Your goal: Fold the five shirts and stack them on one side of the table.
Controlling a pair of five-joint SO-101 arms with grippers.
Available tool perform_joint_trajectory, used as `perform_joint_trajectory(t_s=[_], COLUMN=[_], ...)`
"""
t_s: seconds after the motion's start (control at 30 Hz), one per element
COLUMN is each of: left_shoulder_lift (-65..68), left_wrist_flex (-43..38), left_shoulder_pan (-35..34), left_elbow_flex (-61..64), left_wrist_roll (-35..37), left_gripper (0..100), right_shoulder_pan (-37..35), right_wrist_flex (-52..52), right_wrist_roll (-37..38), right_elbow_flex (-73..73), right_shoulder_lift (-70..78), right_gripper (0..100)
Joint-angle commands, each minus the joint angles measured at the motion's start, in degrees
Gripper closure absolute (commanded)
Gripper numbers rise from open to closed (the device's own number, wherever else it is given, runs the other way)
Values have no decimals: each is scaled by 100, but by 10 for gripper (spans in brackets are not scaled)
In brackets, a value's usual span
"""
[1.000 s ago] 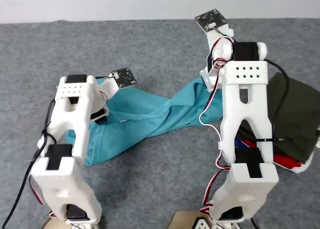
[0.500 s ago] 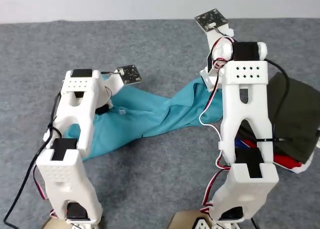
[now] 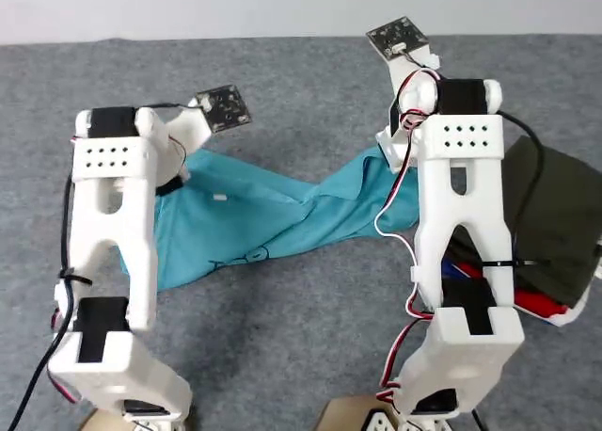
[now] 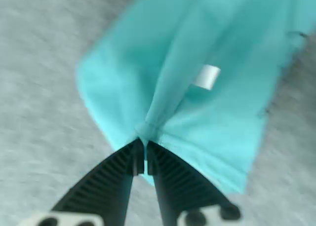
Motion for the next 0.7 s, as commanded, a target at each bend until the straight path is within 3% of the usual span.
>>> perform_joint_trajectory(t_s=[0.0,0.27,0.5,0.67], left_shoulder_lift=[-316,-316,-369,-316], left_wrist_flex=[905,554,-79,-62], left_shoulder_pan=[-79,-193,18,396], left_elbow_flex=[-22,1675,1358,1341], left_wrist_roll=[-422,-484,18,53], left_gripper=[994,991,846,837], right_shoulder_pan=[-31,-48,-40,-48], right_wrist_flex=[40,277,303,312], right_wrist_roll=[-26,-26,-26,-35], right_elbow_flex=[-440,-440,-440,-440], right_shoulder_lift=[-347,-444,-444,-426], right_gripper=[989,989,989,989])
